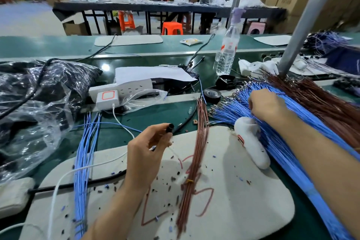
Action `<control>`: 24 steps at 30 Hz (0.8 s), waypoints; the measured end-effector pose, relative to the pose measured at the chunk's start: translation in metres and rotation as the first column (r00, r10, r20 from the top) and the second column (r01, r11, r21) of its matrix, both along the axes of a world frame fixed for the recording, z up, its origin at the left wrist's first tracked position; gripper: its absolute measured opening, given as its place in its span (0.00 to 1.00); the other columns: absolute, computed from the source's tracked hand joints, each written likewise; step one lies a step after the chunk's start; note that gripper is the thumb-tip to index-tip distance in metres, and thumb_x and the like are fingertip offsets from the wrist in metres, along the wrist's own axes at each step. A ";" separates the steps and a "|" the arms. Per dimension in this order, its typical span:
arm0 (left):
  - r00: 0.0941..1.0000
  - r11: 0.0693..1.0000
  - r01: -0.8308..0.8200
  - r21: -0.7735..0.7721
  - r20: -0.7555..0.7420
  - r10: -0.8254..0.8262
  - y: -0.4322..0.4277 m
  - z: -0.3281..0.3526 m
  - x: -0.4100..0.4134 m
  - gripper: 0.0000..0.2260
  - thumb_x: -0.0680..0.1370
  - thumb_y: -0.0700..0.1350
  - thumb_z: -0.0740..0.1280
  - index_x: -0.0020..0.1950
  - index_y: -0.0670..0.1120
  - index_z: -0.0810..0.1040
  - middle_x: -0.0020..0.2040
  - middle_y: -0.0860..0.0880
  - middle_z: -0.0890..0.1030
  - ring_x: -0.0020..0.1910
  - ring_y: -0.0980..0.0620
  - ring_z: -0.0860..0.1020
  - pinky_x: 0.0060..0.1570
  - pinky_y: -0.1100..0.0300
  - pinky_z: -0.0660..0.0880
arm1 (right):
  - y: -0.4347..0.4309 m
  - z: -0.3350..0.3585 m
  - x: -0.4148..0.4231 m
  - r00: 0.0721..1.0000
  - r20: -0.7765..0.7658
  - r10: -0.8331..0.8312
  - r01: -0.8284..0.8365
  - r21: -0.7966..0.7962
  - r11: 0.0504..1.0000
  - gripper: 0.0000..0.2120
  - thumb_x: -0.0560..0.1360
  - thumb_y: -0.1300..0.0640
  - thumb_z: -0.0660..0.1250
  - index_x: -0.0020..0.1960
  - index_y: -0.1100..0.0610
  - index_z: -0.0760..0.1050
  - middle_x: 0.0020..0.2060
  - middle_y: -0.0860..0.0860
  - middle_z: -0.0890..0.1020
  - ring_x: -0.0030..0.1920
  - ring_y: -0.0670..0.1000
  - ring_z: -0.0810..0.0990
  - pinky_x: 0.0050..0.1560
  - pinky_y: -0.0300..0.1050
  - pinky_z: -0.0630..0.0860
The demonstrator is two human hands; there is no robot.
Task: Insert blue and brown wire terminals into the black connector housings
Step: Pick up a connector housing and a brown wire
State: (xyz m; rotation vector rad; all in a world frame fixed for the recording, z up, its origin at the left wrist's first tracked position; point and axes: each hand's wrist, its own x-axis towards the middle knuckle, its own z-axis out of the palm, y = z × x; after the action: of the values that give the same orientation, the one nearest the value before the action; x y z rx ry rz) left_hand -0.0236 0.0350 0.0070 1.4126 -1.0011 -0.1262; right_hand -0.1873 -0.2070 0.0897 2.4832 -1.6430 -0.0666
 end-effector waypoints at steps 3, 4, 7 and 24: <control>0.999 1.000 -0.026 0.013 0.039 0.025 0.001 0.002 -0.001 0.09 0.72 0.48 0.68 0.51 0.58 0.78 0.41 0.57 0.83 0.38 0.58 0.82 0.43 0.64 0.79 | 0.001 0.011 0.003 0.997 0.075 0.018 -0.005 -0.175 0.984 0.08 0.76 0.65 0.65 0.53 0.59 0.80 0.51 0.61 0.80 0.51 0.63 0.80 0.45 0.49 0.75; 0.998 0.999 -0.036 0.017 0.053 0.035 0.001 0.003 0.000 0.09 0.72 0.48 0.67 0.51 0.59 0.78 0.41 0.57 0.83 0.39 0.58 0.82 0.43 0.63 0.79 | 0.002 0.016 0.005 0.991 0.121 0.051 -0.024 -0.214 0.977 0.08 0.76 0.64 0.65 0.53 0.59 0.80 0.50 0.61 0.80 0.51 0.63 0.80 0.45 0.50 0.75; 0.994 0.998 -0.068 0.020 0.092 0.065 0.001 0.003 -0.001 0.10 0.72 0.46 0.69 0.51 0.58 0.78 0.42 0.58 0.83 0.39 0.59 0.81 0.42 0.66 0.77 | 0.013 0.028 0.012 0.897 0.329 0.294 -0.137 -0.425 0.894 0.07 0.79 0.61 0.62 0.54 0.61 0.77 0.45 0.63 0.81 0.45 0.64 0.80 0.41 0.52 0.76; 0.982 0.997 -0.040 0.069 0.189 0.027 -0.002 0.008 -0.001 0.09 0.72 0.32 0.71 0.51 0.39 0.82 0.50 0.48 0.83 0.48 0.56 0.81 0.51 0.54 0.78 | 0.156 -0.011 0.085 -0.393 0.916 -0.076 -0.720 -0.256 0.646 0.05 0.81 0.59 0.58 0.49 0.53 0.73 0.37 0.54 0.85 0.34 0.52 0.84 0.37 0.41 0.79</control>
State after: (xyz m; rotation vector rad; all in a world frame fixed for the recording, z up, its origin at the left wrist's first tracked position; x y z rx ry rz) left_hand -0.0246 0.0331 0.0153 1.5283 -1.1369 -0.0040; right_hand -0.1027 -0.0511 0.0783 3.4032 -0.2644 2.7816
